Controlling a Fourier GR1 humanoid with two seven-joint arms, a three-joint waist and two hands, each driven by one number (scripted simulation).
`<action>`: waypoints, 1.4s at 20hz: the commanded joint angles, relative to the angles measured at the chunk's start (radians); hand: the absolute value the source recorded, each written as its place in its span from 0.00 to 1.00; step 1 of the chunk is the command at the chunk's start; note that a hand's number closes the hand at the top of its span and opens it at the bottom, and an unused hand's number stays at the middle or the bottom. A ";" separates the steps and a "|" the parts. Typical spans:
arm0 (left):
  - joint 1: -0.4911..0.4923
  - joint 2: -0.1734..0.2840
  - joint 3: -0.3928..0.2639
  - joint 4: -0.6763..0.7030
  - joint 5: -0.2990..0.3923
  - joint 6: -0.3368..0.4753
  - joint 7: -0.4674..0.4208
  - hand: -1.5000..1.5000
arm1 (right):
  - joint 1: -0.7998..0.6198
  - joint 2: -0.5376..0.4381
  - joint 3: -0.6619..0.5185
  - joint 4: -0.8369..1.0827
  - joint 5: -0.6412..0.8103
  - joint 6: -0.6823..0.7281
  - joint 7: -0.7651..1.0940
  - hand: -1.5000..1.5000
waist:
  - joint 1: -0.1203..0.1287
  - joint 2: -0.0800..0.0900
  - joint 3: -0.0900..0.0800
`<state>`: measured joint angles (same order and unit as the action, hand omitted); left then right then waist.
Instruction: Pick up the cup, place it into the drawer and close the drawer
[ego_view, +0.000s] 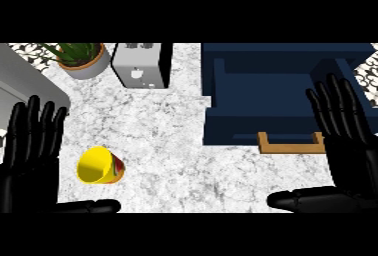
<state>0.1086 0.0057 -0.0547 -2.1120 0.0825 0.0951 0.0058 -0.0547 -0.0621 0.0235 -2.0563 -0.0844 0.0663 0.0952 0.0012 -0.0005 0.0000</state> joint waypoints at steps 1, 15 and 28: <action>0.015 -0.005 -0.021 -0.009 -0.006 0.014 -0.006 0.00 | 0.051 0.028 0.048 -0.003 0.050 -0.006 -0.026 0.00 | -0.001 0.000 0.000; 0.126 0.010 -0.005 0.005 0.013 0.017 -0.027 0.00 | -0.057 -0.018 -0.054 0.031 -0.020 0.017 0.018 0.00 | 0.005 -0.001 0.000; 0.122 0.022 0.075 0.230 0.020 0.022 -0.142 0.00 | -0.069 -0.011 -0.020 -0.060 -0.010 0.001 0.113 0.00 | 0.000 0.000 0.000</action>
<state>0.2238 0.0146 -0.0186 -1.9171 0.0873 0.1282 -0.1222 -0.1134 -0.0620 0.0038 -2.0717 -0.0822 0.0646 0.1552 0.0021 -0.0003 -0.0001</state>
